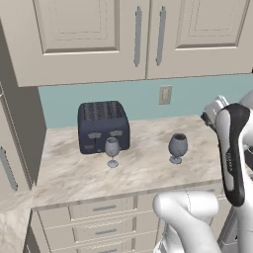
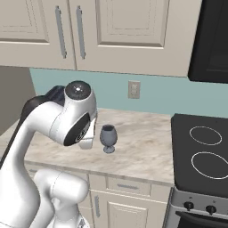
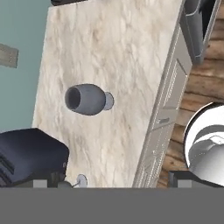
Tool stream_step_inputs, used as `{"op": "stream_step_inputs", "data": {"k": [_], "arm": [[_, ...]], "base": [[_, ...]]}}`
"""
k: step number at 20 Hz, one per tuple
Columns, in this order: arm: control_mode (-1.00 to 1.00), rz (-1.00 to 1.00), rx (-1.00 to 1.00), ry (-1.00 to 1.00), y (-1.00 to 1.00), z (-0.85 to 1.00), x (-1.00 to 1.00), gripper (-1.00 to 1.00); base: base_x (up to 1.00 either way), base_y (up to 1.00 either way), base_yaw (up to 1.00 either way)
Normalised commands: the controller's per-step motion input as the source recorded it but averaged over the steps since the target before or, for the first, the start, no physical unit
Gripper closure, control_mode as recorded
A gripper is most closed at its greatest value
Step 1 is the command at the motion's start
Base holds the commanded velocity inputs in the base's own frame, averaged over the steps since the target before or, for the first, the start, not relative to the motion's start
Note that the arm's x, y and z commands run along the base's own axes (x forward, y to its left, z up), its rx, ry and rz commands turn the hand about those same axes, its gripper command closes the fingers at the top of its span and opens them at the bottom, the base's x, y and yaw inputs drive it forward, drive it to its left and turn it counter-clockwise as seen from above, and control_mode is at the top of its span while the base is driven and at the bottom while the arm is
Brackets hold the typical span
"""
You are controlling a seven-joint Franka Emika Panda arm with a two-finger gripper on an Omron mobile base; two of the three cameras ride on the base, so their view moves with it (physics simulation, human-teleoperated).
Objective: Retrieve the wine glasses from the counter and place one next to each plate.
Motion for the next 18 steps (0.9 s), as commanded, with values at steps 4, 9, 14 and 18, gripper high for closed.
{"op": "stream_step_inputs", "data": {"k": [4,9,14,18], "arm": [[-1.0,-0.05,0.28,-0.03,-0.27,-0.01,0.0,-1.0],[-1.0,0.0,0.23,0.02,-0.21,-0.08,0.0,-1.0],[-1.0,0.01,0.13,0.05,-0.13,-0.17,0.06,-1.0],[-1.0,0.04,0.13,0.13,-0.18,-0.34,0.16,-1.0]], "base": [[0.0,0.0,0.0],[0.0,0.0,0.0],[0.0,0.0,0.0],[0.0,0.0,0.0]]}}
